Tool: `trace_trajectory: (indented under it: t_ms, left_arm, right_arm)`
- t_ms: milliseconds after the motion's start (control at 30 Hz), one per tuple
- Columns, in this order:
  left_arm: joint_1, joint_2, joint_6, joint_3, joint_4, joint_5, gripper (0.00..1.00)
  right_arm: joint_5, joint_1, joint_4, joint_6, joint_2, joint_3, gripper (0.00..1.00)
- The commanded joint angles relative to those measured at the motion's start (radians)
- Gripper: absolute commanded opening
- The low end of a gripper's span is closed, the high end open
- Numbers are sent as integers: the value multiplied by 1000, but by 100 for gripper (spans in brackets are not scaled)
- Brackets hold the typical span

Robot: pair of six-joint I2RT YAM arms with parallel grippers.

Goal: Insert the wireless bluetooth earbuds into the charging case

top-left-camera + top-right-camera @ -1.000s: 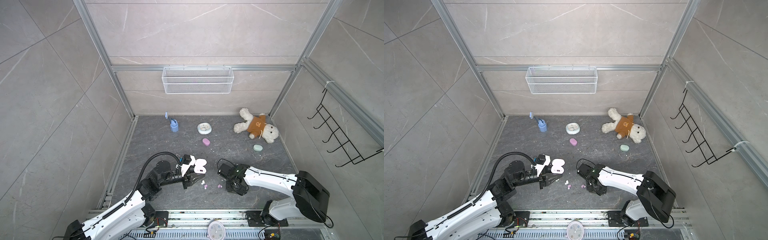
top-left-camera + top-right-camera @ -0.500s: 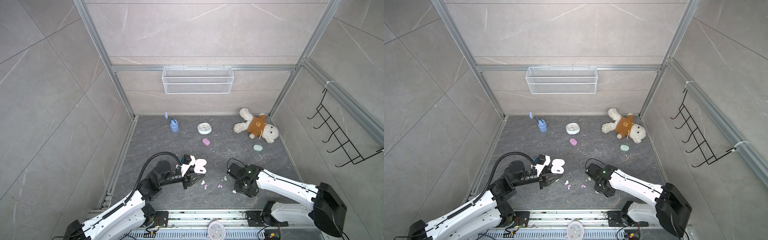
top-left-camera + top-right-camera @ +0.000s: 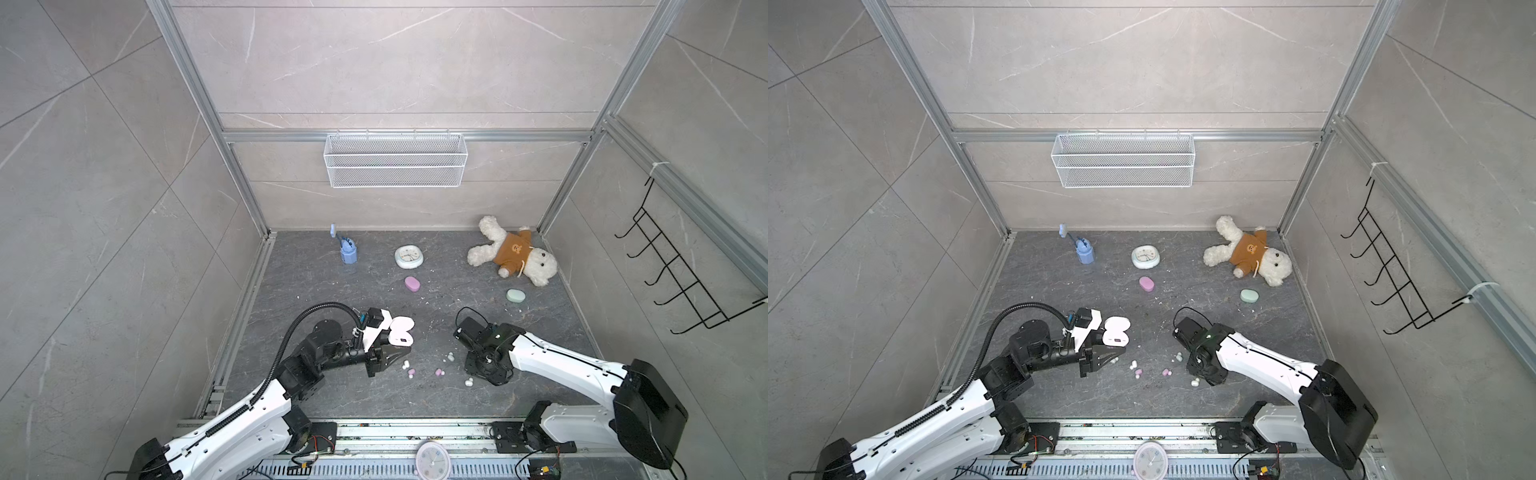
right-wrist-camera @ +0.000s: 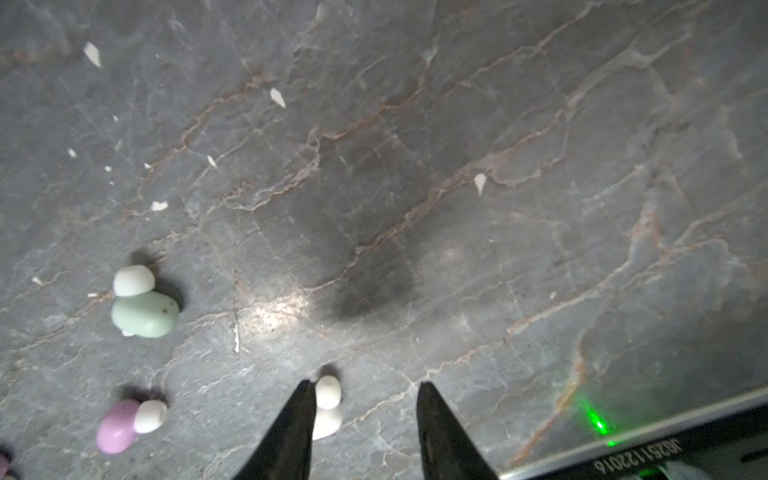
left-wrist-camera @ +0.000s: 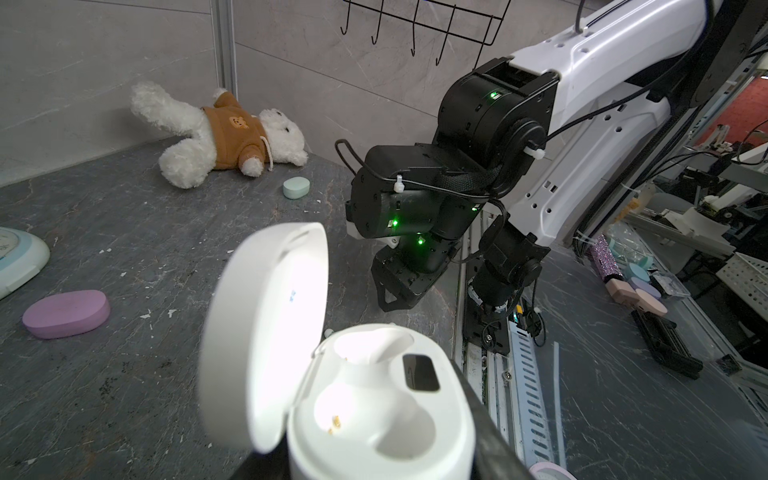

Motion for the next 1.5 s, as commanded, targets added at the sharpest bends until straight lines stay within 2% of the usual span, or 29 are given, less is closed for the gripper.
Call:
trace_trajectory:
  t_ms: [0, 367, 1133, 1267, 1467]
  left_arm:
    - [0, -19, 9, 42, 0, 8, 29]
    - [1, -13, 9, 40, 4, 10, 29]
    - [1, -28, 9, 37, 1, 11, 29]
    - [1, -32, 10, 32, 2, 8, 29]
    - [0, -34, 12, 37, -3, 14, 29]
  right_arm:
    - [-50, -4, 58, -63, 37, 3, 48]
    - [-95, -6, 65, -19, 88, -70, 46]
    - [-111, -7, -26, 97, -11, -134, 41]
    - [-71, -8, -42, 119, -34, -122, 41]
    - [-33, -19, -35, 86, -40, -55, 42]
